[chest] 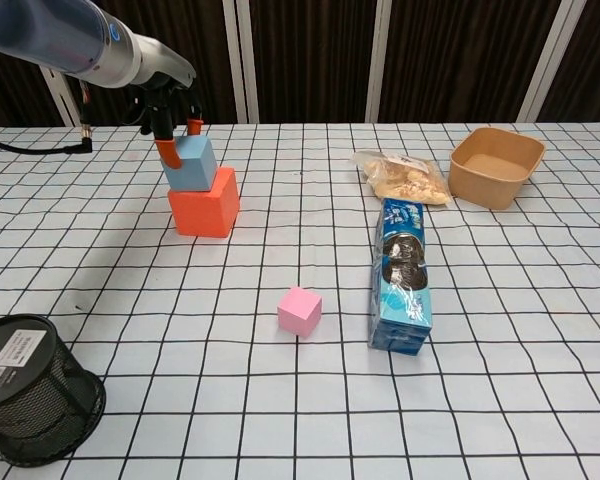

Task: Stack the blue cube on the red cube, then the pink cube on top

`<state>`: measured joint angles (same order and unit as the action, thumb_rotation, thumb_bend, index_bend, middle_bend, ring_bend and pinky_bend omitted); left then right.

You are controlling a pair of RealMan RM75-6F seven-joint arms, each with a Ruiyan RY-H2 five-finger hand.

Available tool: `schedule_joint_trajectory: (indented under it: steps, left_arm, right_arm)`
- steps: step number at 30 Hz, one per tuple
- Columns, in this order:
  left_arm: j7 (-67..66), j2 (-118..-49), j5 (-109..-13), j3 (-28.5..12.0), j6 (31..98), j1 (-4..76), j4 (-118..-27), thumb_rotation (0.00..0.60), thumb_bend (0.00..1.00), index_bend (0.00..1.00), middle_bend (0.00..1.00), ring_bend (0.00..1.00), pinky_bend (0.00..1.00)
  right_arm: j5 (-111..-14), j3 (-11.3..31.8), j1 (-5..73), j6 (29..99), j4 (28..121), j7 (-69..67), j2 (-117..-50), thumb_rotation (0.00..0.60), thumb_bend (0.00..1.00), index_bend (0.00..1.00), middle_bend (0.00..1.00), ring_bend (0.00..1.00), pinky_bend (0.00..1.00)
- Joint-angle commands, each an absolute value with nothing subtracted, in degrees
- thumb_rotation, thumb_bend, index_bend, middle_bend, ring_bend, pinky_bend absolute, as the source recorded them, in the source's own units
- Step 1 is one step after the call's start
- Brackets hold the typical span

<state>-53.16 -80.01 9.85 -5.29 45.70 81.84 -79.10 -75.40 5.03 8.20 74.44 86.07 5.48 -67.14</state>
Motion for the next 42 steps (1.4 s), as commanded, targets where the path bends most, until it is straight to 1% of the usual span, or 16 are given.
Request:
schedule_joint_trajectory:
  steps: [1, 13, 22, 28, 42]
  left_arm:
    - [-53.3, -80.2, 9.8, -5.4, 45.6, 81.7, -78.8, 0.600, 0.47, 0.54, 0.82, 0.65, 0.69]
    - [-53.9, -81.0, 9.4, -5.8, 45.1, 81.4, -77.8, 0.600, 0.47, 0.53, 0.82, 0.65, 0.69]
    - [-54.2, -80.7, 9.3, -6.0, 45.1, 81.2, -78.1, 0.600, 0.47, 0.44, 0.82, 0.65, 0.69]
    - [-54.6, -80.7, 9.5, -6.0, 45.1, 81.2, -78.3, 0.600, 0.47, 0.40, 0.82, 0.65, 0.69]
    - [-55.2, -80.7, 9.7, -6.2, 45.2, 81.0, -78.0, 0.600, 0.47, 0.36, 0.82, 0.65, 0.69]
  right_arm:
    - [-75.4, 5.0, 8.2, 74.4, 86.1, 5.5, -67.1, 0.600, 0.09, 0.03, 0.01, 0.06, 0.09]
    - [-75.1, 5.0, 8.3, 74.0, 86.0, 5.7, -67.2, 0.600, 0.09, 0.03, 0.01, 0.06, 0.09]
    - [-74.9, 5.0, 8.4, 73.9, 86.1, 5.9, -67.2, 0.600, 0.09, 0.03, 0.01, 0.06, 0.09]
    - [-74.4, 5.1, 8.4, 73.5, 86.3, 6.1, -67.1, 0.600, 0.09, 0.03, 0.01, 0.06, 0.09]
    - [-74.0, 5.0, 8.5, 73.0, 86.7, 6.3, -66.9, 0.600, 0.10, 0.03, 0.01, 0.06, 0.09]
